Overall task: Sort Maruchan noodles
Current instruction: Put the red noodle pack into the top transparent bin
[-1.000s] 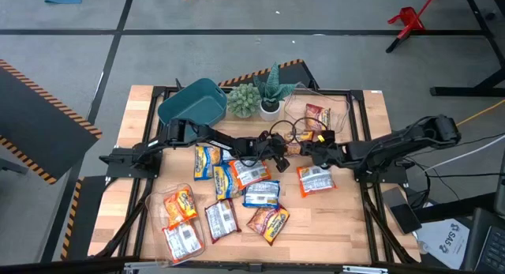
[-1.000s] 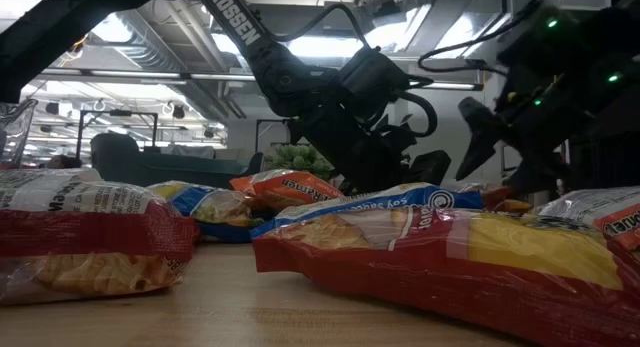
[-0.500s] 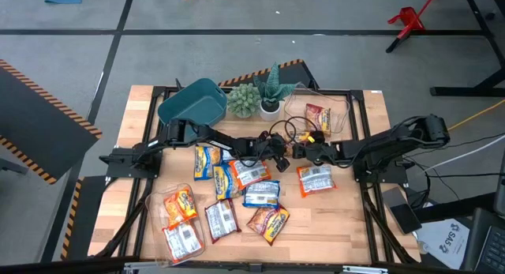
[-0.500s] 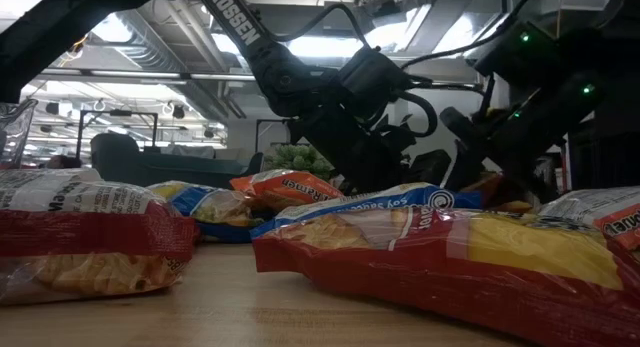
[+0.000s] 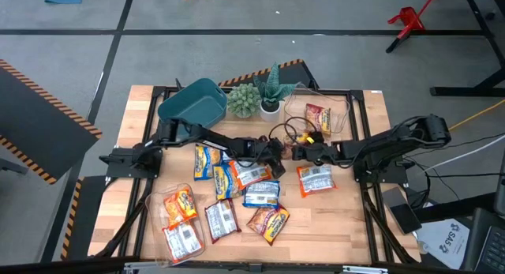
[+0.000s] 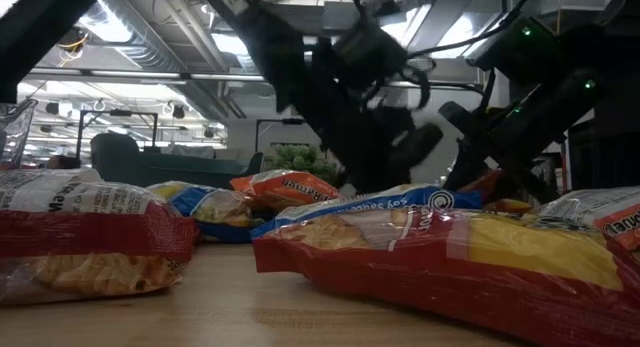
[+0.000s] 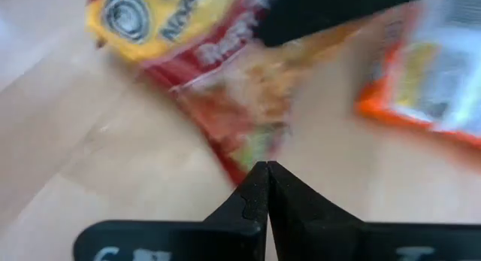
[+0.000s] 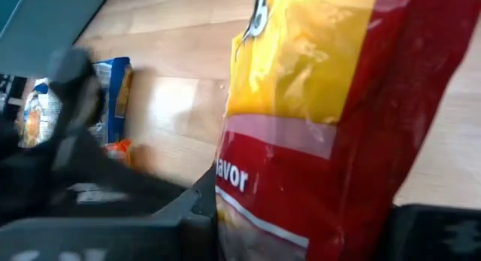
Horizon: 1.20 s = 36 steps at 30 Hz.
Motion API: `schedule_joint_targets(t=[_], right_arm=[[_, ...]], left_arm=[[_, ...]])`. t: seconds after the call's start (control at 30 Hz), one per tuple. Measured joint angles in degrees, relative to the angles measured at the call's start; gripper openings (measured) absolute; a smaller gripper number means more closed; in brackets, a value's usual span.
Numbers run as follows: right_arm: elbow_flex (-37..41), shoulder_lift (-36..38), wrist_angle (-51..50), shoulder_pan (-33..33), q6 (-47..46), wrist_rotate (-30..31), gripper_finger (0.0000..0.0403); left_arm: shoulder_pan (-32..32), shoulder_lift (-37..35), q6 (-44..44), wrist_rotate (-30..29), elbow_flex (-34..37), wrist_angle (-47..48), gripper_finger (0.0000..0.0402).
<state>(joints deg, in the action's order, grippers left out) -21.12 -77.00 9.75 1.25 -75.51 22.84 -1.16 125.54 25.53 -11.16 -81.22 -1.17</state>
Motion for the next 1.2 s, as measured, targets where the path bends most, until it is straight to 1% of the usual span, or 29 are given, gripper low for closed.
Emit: schedule_joint_targets(t=[0.13,0.23,0.33,0.4,0.53,0.6,0.73,0.83,0.9,0.97,1.1,1.2], right_arm=[[-1.2,2.4,0.6,0.7,2.2,0.3,0.0109],[-2.1,5.4,-0.2,0.6,4.6,0.3,0.0109],[-3.8,9.2,-0.3,0.6,7.8,0.7,0.0109],[-5.6,11.8,-3.5,0.6,9.7,2.9,0.0109],[-11.5,16.8,-16.5,-0.3,13.7,10.1,0.0109],[-15.2,18.8,-26.1,-1.7,15.7,12.4,0.0109],[-22.6,19.9,-43.1,-5.4,18.7,15.6,0.0109],[-27.1,19.8,-51.0,-10.3,24.2,16.4,0.0109],[-28.9,19.3,-52.4,-15.2,30.1,14.2,0.0109],[-29.7,18.6,-52.3,-21.0,37.2,8.7,0.0109],[-30.0,15.8,-47.6,-32.8,49.7,-5.2,0.0109],[-30.0,12.5,-44.7,-40.9,57.0,-15.6,0.0109]], left_arm=[[1.7,-4.1,1.0,-0.7,-0.2,3.7,0.0],[3.3,-7.1,1.4,-1.1,-0.2,7.2,0.0],[5.3,-10.0,1.6,-1.7,-0.3,8.3,0.0],[6.9,-12.1,1.7,-3.5,-0.2,10.1,0.0],[9.3,-14.4,1.1,-7.5,-0.2,10.0,0.0],[10.2,-15.3,1.0,-9.1,-0.3,9.7,0.0],[11.6,-16.4,0.9,-10.1,-0.4,9.9,0.0],[12.1,-16.5,0.9,-10.6,-0.3,10.9,0.0],[12.1,-16.7,0.9,-10.6,-0.4,11.2,0.0],[12.3,-16.7,1.0,-10.5,-0.4,11.8,0.0],[12.5,-16.7,1.2,-10.2,-0.4,11.9,0.0],[12.6,-16.7,1.3,-8.3,-0.4,11.9,0.0]])
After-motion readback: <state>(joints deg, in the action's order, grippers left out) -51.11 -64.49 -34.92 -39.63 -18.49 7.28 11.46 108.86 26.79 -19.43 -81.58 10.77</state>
